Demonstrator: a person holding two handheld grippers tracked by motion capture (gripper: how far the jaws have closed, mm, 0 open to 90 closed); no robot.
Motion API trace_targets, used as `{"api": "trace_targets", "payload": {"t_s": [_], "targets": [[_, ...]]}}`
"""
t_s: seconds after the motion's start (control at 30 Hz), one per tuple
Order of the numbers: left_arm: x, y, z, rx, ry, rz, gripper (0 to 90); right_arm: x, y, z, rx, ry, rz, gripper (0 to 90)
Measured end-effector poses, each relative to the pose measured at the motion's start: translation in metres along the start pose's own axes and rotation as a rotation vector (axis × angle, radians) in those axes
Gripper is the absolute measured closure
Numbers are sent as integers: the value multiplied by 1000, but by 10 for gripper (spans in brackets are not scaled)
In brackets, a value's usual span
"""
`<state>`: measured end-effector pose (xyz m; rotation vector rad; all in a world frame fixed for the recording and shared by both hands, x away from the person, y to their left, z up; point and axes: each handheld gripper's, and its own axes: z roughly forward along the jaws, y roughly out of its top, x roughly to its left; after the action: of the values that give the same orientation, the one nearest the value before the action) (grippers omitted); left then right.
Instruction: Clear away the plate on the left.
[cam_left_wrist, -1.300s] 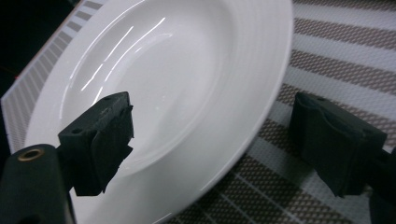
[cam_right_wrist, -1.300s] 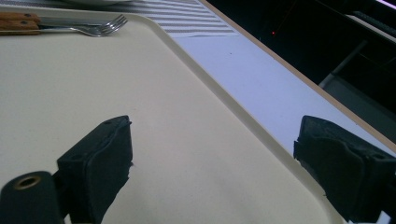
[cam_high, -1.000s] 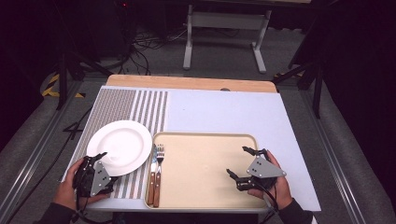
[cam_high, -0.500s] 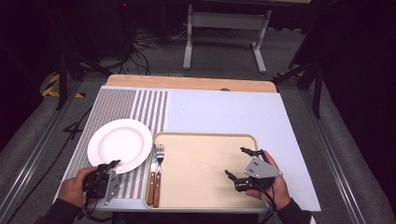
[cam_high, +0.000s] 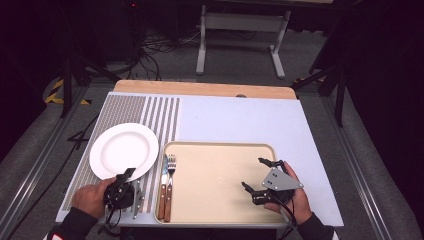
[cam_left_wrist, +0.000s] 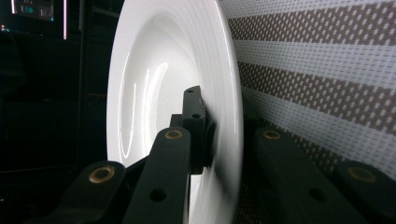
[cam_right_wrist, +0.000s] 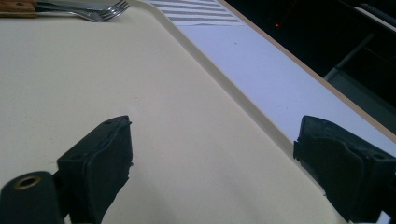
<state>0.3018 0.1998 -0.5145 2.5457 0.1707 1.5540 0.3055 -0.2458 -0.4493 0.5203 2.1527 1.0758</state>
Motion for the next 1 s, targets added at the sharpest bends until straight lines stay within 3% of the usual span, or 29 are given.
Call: {"api": "trace_targets", "payload": {"t_s": [0.1, 0.3, 0.67, 0.77, 1.0], "targets": [[0, 1, 1, 12, 2, -2, 819, -1, -1, 0, 4, -2, 3, 117], [7, -2, -2, 34, 20, -47, 819, -1, -1, -1, 0, -7, 0, 117], [22, -1, -12, 13, 79, -99, 820, -2, 0, -2, -6, -13, 1, 117], [26, 1, -11, 16, 93, -79, 820, -2, 1, -2, -6, -14, -1, 117], [36, 12, -6, -9, 113, -89, 820, -3, 0, -2, -8, -25, 7, 114]]}}
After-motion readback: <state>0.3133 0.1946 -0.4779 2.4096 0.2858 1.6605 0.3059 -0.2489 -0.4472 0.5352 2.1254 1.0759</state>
